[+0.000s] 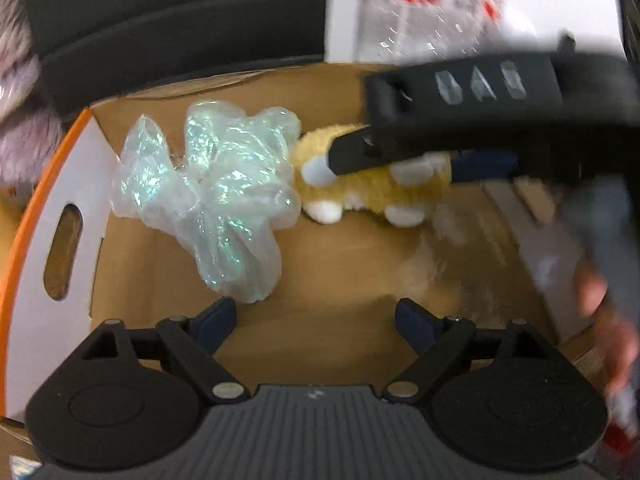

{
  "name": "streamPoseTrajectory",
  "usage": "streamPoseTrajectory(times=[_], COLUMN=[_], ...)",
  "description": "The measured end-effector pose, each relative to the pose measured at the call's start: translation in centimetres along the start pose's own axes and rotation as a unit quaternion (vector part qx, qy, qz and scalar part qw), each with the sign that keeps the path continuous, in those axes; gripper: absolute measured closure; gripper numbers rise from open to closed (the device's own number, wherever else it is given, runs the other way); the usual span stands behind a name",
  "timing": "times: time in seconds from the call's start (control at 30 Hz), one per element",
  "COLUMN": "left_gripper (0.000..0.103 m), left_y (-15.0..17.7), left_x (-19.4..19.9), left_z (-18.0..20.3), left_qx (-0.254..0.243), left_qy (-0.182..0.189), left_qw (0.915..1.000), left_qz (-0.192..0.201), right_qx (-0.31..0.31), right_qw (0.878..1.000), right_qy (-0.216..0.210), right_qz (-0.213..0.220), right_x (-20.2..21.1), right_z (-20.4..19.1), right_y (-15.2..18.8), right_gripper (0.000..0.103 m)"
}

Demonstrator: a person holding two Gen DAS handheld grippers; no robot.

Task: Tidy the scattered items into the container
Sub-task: 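Carry the bag and plush sheep into the cardboard box and open both tools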

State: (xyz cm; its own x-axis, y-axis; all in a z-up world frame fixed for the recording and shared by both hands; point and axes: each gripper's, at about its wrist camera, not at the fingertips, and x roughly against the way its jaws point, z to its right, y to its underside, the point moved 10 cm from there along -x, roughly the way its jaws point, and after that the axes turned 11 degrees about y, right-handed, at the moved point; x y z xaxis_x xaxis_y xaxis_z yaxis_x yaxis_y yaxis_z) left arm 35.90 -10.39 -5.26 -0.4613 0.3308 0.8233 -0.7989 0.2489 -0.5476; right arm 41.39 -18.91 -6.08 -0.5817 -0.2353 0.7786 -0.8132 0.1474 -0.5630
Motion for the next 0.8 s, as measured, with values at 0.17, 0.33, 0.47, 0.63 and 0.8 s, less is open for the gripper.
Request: streamPoseTrajectory(times=[0.17,0.33,0.47,0.63,0.8], left_gripper=[0.026,0.027,0.027,0.033,0.036], left_y=[0.5,-0.5,-0.2,2.1,3.9], left_x=[1.2,5.5,5.7,4.6,6.5], left_z=[-1.4,-3.3,-4.5,-7.9,-8.5], left_qx=[0.007,0.021,-0.019,-0.020,0.005], left_qy=[0.010,0.006,-0.078,-0.107,-0.102], left_qw=[0.9999,0.9983,0.9957,0.9941,0.9947], left_qz=[-0.007,0.053,0.047,0.009,0.011], right_qx=[0.038,0.106,0.173,0.192,0.190], right_qw=[0.999,0.993,0.984,0.975,0.973], right_qy=[0.017,0.024,0.036,0.042,0.075], right_qz=[0.012,0.050,-0.026,-0.105,-0.106], right_x=[3.3,9.6,9.0,6.1,5.0], right_z=[-0.6,-2.7,-3.0,-3.2,-2.5], right_y=[-0.3,-0.4,2.8,5.5,6.3], right_gripper=[0.013,0.009,0.009,0.009,0.008])
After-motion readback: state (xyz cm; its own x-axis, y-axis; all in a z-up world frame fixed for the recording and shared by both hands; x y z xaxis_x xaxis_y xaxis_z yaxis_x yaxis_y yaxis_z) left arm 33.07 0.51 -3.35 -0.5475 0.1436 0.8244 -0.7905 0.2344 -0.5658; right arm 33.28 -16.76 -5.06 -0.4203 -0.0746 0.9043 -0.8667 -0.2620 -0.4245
